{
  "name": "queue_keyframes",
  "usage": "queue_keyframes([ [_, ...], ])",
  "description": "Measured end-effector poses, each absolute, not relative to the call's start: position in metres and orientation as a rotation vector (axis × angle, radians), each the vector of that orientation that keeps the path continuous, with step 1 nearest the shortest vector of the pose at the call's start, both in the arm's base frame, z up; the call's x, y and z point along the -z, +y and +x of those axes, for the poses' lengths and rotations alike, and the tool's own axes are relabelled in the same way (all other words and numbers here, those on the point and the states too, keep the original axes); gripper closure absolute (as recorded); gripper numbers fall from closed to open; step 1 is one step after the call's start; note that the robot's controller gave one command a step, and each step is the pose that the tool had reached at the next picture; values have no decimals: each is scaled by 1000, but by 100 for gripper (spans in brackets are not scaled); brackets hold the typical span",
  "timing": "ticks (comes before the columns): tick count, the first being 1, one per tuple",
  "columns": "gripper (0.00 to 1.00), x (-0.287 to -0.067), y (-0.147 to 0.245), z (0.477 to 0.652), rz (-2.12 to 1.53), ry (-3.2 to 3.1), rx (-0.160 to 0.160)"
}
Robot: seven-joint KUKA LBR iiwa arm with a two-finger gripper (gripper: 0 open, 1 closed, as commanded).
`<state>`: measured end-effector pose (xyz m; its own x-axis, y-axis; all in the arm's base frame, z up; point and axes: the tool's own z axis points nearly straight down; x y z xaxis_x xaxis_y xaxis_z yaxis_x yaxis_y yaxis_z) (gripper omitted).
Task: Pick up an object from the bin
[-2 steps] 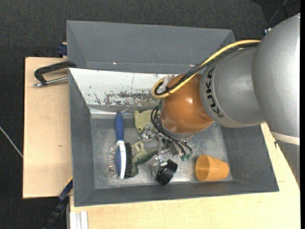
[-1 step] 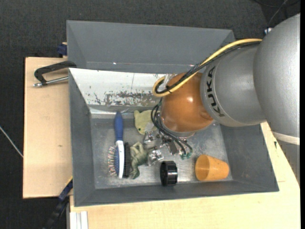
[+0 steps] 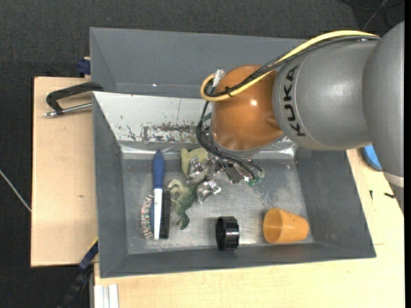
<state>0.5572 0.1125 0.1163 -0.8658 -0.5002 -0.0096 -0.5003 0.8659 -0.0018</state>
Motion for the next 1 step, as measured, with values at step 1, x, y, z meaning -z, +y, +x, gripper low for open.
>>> queue_keyframes([
  [1,100,-221,111,552,-816,3018,0],
])
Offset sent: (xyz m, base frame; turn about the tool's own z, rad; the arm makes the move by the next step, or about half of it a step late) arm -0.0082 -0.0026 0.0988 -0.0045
